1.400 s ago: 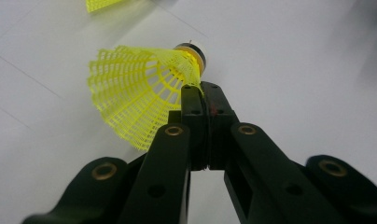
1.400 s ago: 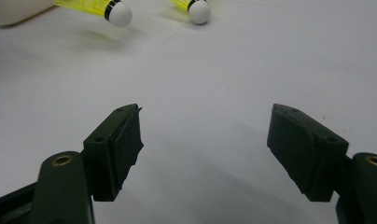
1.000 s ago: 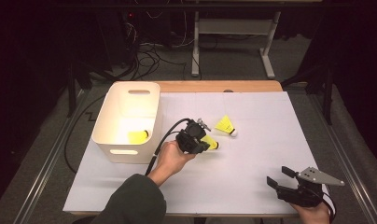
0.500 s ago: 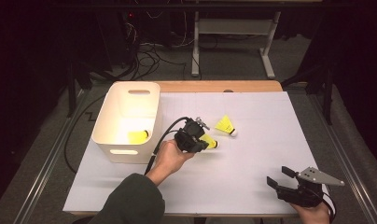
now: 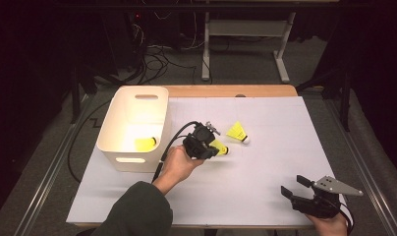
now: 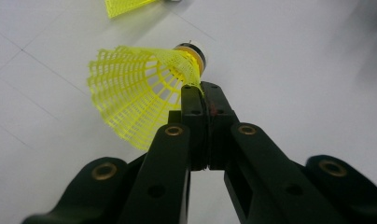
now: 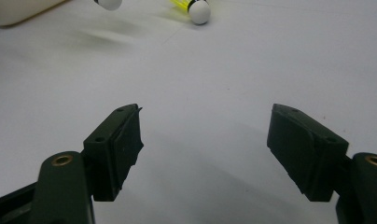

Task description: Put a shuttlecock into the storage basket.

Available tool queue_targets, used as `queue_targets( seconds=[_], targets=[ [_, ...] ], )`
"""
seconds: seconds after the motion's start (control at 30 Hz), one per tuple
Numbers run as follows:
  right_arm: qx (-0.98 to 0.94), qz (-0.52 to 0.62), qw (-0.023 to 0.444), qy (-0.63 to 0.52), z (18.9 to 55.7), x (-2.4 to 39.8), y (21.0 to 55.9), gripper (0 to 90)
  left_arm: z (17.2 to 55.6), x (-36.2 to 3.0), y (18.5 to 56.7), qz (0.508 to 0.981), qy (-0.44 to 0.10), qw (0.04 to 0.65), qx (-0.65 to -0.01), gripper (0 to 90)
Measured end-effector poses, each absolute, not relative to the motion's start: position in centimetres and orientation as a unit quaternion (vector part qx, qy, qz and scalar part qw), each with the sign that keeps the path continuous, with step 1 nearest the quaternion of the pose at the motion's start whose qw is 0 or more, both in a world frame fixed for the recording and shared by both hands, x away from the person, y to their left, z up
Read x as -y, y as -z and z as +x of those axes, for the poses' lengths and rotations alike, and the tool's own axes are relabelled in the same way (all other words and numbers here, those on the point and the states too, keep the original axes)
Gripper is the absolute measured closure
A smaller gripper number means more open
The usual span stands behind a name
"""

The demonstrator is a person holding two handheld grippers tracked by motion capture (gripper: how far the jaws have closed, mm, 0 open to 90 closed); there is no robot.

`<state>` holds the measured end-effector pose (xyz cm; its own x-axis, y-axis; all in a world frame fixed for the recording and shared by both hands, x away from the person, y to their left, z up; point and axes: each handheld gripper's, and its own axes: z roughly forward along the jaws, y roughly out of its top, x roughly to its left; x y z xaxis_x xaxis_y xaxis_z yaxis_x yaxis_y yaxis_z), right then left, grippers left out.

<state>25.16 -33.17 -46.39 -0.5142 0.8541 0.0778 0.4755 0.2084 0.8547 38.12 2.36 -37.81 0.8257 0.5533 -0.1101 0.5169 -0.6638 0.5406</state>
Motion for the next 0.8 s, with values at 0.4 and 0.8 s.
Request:
queue_targets(
  seconds=[0.4, 0.8],
  targets=[
    [-0.747, 0.445, 0.213, -0.445, 25.13, 33.15, 46.38, 26.6, 38.05, -2.41, 37.31, 0.912, -0.036, 0.284, -0.294, 89.2],
    [-0.748, 0.445, 0.213, -0.445, 25.15, 33.16, 46.39, 26.6, 38.07, -2.73, 36.96, 0.911, -0.045, 0.282, -0.298, 89.2]
  ],
)
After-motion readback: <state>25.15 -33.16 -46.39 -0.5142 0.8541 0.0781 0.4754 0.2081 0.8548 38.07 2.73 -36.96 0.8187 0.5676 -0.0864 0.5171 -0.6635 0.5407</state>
